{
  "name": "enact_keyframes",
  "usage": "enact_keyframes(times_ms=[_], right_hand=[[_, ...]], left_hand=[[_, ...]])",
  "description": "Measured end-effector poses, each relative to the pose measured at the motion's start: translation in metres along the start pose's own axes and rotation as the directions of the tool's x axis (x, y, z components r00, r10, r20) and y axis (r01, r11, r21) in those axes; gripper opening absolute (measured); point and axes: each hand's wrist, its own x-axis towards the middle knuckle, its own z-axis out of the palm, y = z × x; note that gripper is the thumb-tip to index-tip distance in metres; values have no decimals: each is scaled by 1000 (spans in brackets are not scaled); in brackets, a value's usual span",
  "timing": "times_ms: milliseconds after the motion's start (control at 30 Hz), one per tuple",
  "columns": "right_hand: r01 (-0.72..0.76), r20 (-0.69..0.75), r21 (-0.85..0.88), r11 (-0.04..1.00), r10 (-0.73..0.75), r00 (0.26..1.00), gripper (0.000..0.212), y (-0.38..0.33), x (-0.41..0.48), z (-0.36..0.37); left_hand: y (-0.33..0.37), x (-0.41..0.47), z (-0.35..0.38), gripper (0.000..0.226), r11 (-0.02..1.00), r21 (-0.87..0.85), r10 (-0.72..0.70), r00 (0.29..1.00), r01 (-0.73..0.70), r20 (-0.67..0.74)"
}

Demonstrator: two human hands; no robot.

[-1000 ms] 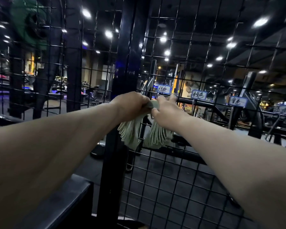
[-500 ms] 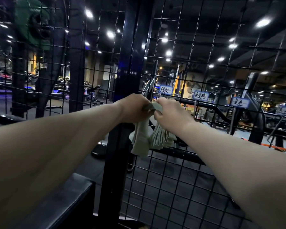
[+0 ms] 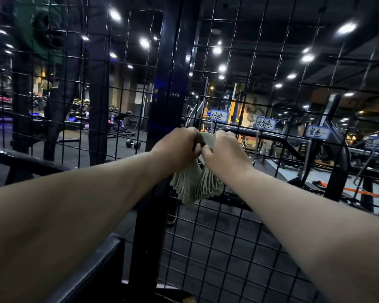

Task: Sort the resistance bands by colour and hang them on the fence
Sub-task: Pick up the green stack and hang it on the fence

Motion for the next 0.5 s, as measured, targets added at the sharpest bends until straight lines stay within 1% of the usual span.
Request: enact_keyframes(times_ms=[67,133,200,333,367,467,500], right_hand=[[-22,-12,41,999,22,1000,26,1,0,1],[-28,6,51,998,28,1000,28,2,0,2],[-13,21,20,1000,13,1000,30,2,0,1],[42,63,-109,993,-36,997,26,0,0,0],[46,60,-104,994,-40,997,26,0,-2,0],[-1,27,-4,1000,1,1000,33,1,-7,3],[0,30,-10,1000,0,1000,34,1,-8,5]], left_hand=[[0,1,-1,16,1000,-11,0,1000,-1,-13],[0,0,0,16,999,-41,-3,1000,3,2],[-1,0,1,16,996,-83,-24,999,26,31],[-2,0,1,17,992,-105,-61,997,67,52],[-3,-1,2,16,991,-115,-70,996,76,54],[-5,-4,6,17,979,-158,-118,991,126,60],[-5,-5,8,19,974,-177,-135,989,145,65]])
